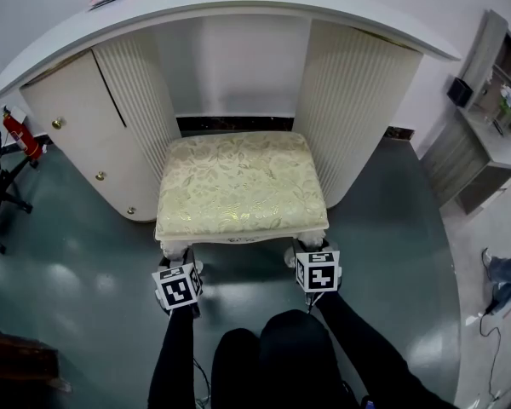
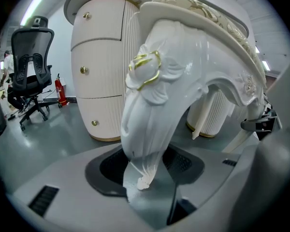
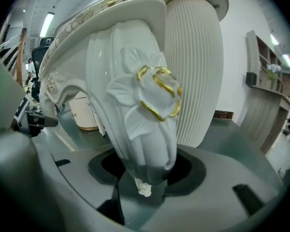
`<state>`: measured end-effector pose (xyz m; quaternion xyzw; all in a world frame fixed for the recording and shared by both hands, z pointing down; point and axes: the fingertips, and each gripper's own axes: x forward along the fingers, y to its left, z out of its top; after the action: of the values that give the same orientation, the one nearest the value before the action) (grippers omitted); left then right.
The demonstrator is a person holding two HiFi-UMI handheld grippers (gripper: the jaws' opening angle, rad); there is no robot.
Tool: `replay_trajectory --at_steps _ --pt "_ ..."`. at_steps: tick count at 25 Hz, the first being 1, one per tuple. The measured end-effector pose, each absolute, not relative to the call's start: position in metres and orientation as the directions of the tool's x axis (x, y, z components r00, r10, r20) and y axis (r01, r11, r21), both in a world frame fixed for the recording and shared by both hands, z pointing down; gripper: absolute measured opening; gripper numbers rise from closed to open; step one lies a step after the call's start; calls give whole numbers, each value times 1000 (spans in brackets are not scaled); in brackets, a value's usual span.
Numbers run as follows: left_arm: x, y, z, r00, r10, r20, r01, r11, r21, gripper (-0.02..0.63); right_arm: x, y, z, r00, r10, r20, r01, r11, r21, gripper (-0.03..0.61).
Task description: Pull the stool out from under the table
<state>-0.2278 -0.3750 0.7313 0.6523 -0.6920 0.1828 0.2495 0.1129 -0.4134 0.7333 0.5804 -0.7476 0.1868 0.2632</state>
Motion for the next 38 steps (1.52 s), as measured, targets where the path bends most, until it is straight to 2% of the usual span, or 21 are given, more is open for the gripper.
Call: replay_trajectory --at_steps 12,22,26,30,33,38 --pt "-230 -346 718 -59 -812 580 -985 141 98 221 117 -397 726 -207 -762 614 -967 256 -8 225" --pt "-209 -321 715 -39 -804 593 -988 118 95 221 130 -359 710 -238 -776 584 -958 285 -11 222" --pt "-191 -309 717 -5 -801 598 -990 86 107 221 133 -344 710 -252 -766 591 -953 304 -11 195" --pt "-178 -302 710 40 -808 588 -992 37 119 218 124 -333 705 -283 -766 578 -943 333 -20 135" --pt "-170 -299 703 67 -821 567 -992 5 124 173 117 -328 697 -293 -785 546 -938 348 -4 34" --pt "-165 -293 689 98 -847 522 -991 -33 131 23 104 -319 691 -315 -792 523 -928 373 6 5"
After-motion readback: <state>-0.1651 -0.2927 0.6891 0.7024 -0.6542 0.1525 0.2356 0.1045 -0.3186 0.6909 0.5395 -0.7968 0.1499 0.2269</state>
